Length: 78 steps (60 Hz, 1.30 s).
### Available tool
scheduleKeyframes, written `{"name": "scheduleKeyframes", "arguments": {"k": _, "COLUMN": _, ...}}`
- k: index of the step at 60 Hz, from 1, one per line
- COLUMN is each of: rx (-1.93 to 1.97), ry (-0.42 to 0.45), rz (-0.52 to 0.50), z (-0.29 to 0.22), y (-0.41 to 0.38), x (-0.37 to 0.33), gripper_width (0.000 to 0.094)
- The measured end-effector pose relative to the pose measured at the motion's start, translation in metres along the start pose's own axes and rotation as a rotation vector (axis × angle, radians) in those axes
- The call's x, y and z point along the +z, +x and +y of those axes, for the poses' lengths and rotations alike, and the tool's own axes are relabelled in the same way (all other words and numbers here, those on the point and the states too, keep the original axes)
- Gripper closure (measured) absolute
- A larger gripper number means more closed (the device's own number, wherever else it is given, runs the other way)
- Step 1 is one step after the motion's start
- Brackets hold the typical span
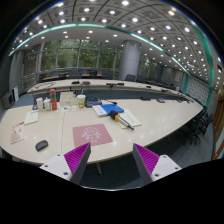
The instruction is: Arrange mouse
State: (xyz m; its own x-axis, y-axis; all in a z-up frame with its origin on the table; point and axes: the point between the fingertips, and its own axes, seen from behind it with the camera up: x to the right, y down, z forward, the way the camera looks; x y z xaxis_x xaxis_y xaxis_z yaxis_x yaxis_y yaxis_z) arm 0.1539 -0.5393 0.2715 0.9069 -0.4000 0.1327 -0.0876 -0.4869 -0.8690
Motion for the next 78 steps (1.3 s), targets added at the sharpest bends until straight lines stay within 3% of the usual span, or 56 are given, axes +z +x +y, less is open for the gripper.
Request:
{"name": "scheduleKeyframes", "arguments": {"k": 20, "rx": -0.042, "ry": -0.091, "rz": -0.05, "z": 0.077, "y": -0.054, "x": 0.029, "gripper_width": 0.0077}}
{"name": "scheduleKeyframes", "arguments": {"k": 38, "rx": -0.028, "ry": -0.143, "rz": -0.243, "z": 0.167, "y": -0.241, "x": 0.053, "gripper_width": 0.0075}}
{"name": "scheduleKeyframes", "arguments": {"k": 57, "rx": -0.002, "ry": -0.098, "rz": -0.389, "z": 0.155, "y": -0.431, "x": 0.119, "gripper_width": 0.0079}}
{"name": "scheduleKeyframes", "arguments": {"k": 78, "rx": -0.032, "ry": -0.111, "rz": -0.37, "z": 0.132, "y": -0.495, "x": 0.196, "gripper_width": 0.0084}}
